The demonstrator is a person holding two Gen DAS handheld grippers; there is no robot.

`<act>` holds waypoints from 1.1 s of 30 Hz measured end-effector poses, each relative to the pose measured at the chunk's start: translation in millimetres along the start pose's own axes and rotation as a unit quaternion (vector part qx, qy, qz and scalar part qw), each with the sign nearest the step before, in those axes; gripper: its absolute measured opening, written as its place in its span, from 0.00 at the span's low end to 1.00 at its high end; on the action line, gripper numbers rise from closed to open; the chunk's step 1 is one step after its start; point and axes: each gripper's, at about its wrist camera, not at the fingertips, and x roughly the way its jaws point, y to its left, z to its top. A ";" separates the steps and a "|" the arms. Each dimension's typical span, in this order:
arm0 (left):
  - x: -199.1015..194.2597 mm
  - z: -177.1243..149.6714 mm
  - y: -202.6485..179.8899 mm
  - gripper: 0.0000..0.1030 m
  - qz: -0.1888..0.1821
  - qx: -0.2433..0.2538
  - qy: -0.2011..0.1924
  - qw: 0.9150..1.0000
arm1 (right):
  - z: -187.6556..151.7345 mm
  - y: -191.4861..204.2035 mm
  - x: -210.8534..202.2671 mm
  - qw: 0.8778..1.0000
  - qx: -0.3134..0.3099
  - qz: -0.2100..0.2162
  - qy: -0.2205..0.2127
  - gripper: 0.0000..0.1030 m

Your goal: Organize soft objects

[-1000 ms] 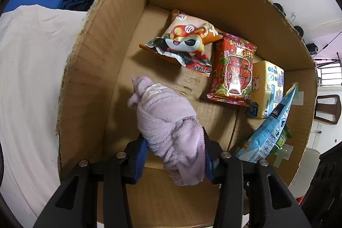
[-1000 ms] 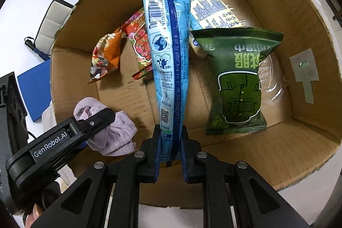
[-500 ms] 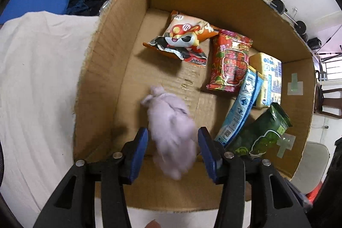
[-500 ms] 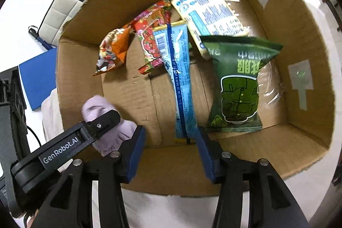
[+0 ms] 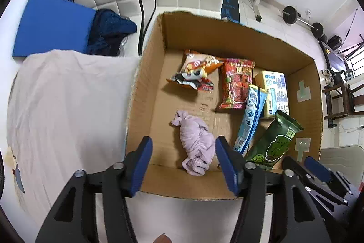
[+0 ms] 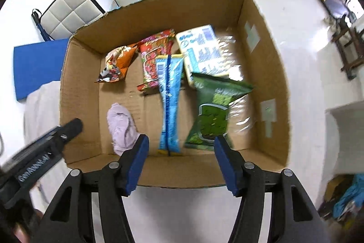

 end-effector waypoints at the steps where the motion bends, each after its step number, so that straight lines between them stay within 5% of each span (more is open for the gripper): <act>1: -4.0 -0.6 0.2 0.59 0.003 0.001 -0.008 1.000 | -0.9 -0.8 -4.1 1.000 -0.006 -0.007 -0.005 0.61; 7: -16.7 -2.9 -3.9 0.86 0.021 0.009 -0.039 0.999 | -4.1 -5.6 -20.9 0.998 -0.032 -0.049 -0.038 0.85; 12: -23.8 -6.4 -7.5 0.95 0.031 0.014 -0.048 0.998 | -5.2 -8.9 -27.0 0.996 -0.039 -0.058 -0.046 1.00; 23: -71.7 -32.2 -18.6 0.95 0.039 0.022 -0.090 0.995 | -20.3 -23.1 -60.3 0.995 -0.039 -0.054 -0.069 1.00; 33: -164.3 -90.6 -27.8 0.95 0.030 0.038 -0.143 0.989 | -77.6 -43.4 -162.6 0.989 -0.042 -0.040 -0.137 1.00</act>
